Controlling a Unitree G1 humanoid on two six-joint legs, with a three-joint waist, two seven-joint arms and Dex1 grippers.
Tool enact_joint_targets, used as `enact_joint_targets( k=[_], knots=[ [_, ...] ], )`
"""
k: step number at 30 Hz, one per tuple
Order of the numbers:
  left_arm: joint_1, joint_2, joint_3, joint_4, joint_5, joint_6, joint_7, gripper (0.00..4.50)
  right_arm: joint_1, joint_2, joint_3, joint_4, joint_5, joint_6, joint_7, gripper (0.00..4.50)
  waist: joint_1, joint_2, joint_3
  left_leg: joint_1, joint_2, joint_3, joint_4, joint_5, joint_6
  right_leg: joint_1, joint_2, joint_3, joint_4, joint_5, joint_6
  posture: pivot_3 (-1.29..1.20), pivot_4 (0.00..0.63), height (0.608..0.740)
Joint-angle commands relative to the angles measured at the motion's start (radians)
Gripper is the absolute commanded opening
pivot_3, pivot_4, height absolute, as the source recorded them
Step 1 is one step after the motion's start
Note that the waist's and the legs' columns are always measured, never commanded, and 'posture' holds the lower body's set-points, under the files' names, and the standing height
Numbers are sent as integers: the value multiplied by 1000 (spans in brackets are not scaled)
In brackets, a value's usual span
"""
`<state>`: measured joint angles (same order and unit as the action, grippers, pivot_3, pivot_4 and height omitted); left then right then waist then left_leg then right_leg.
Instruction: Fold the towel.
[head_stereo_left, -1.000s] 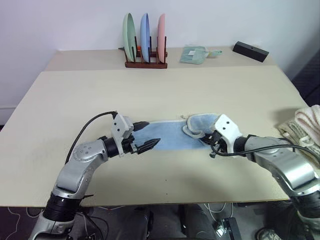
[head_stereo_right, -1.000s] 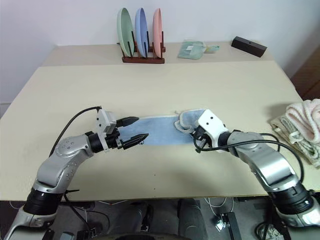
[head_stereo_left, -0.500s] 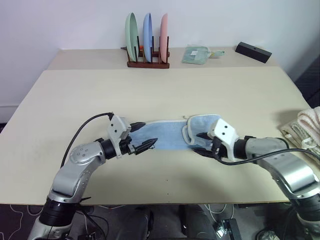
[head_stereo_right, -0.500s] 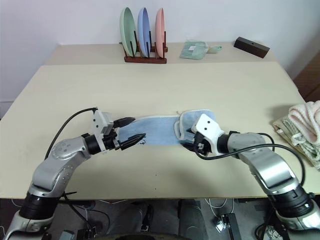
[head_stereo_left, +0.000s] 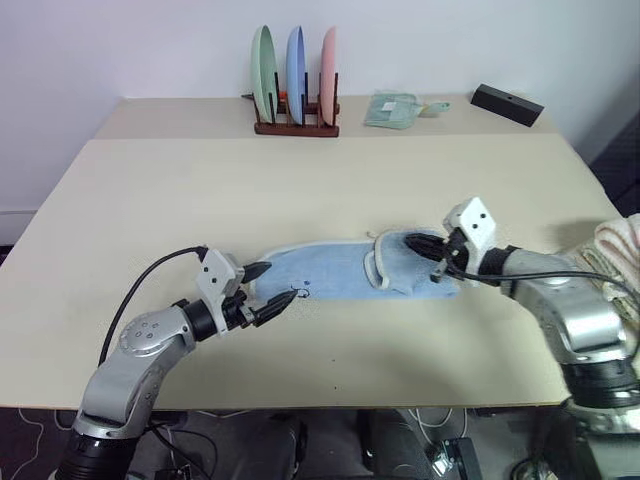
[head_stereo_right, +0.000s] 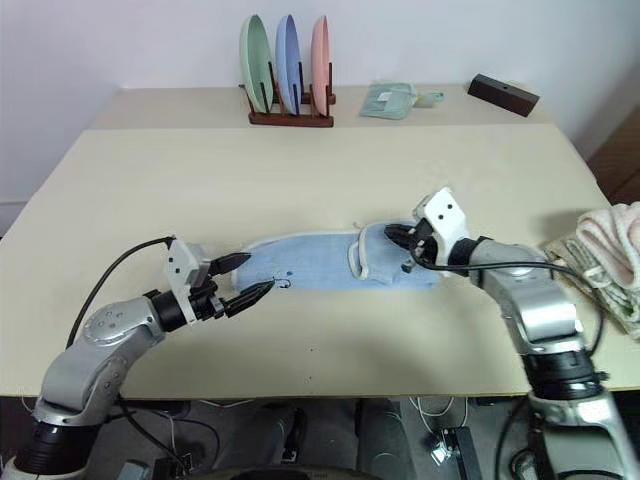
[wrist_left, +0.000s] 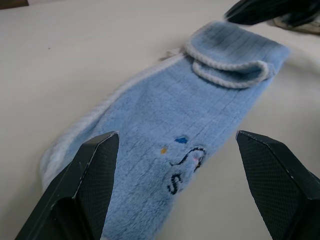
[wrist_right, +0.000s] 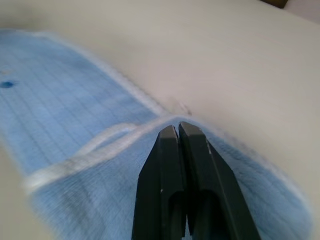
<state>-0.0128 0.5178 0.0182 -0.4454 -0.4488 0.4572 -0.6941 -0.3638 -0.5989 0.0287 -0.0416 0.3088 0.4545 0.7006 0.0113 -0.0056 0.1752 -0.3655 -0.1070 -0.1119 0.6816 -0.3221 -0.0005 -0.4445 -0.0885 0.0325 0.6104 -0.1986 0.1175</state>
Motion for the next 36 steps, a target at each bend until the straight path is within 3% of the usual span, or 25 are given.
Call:
enact_joint_targets(
  k=[1, 7, 11, 13, 15, 21, 25, 31, 36],
  knots=[
    [7, 3, 5, -46, -15, 8, 7, 3836, 5, 26, 29, 56, -47, -77, 9, 62, 1, 2, 1, 0, 0, 0, 0, 0, 0, 0, 0, 0, 0, 0, 0, 0, 150, 721],
    [55, -9, 1, -92, -26, 32, 31, 3836, 68, 42, 103, 128, -152, -173, 13, 62, 0, 1, 0, 1, 0, 0, 0, 0, 0, 0, 0, 0, 0, 0, 0, 0, 150, 721],
    [91, -17, 18, -123, -49, 62, 61, 3836, 31, 27, 25, 51, -98, -164, 35, 62, 0, 1, 0, 2, 0, 0, 0, -1, 1, 2, 0, 0, 0, 0, 0, 0, 150, 721],
    [113, -23, 33, -140, -77, 90, 76, 3836, 1, 17, -13, 18, -64, -132, 45, 590, 0, 1, 0, 2, 0, 0, 0, -1, 1, 2, 0, 0, 0, 0, 0, 0, 150, 721],
    [156, -59, 73, -171, -174, 165, 127, 4374, -44, -21, -47, -49, -30, -108, 80, 1322, -2, 3, 1, 2, 0, 0, 0, -1, 1, 1, 0, 0, 0, 0, 0, 0, 150, 721],
    [235, -183, 163, -245, -437, 332, 334, 4500, -105, -100, -35, -144, -33, -102, 153, 4333, 0, 2, 1, 1, 1, -1, 0, -3, 4, 1, 0, -1, 0, 0, 0, 0, 150, 721],
    [231, -287, 239, -197, -639, 410, 578, 4500, -102, -102, -12, -162, -61, -132, 167, 4333, 3, 2, 1, 1, 0, -2, 1, -3, 4, 2, -1, -1, 0, 0, 0, 0, 150, 721],
    [164, -358, 291, -68, -900, 434, 903, 4500, -78, -99, 23, -163, -88, -177, 190, 4333, 3, 2, 1, 1, 0, -2, 1, 0, -1, 2, -1, -1, 1, 0, 0, 0, 150, 721],
    [77, -332, 247, 18, -949, 450, 1012, 4500, -62, -85, 49, -193, -88, -179, 200, 4333, 4, 2, 1, 2, -1, -2, 1, 1, -2, 3, 0, -1, 1, 0, 0, 0, 150, 721]
  ],
)
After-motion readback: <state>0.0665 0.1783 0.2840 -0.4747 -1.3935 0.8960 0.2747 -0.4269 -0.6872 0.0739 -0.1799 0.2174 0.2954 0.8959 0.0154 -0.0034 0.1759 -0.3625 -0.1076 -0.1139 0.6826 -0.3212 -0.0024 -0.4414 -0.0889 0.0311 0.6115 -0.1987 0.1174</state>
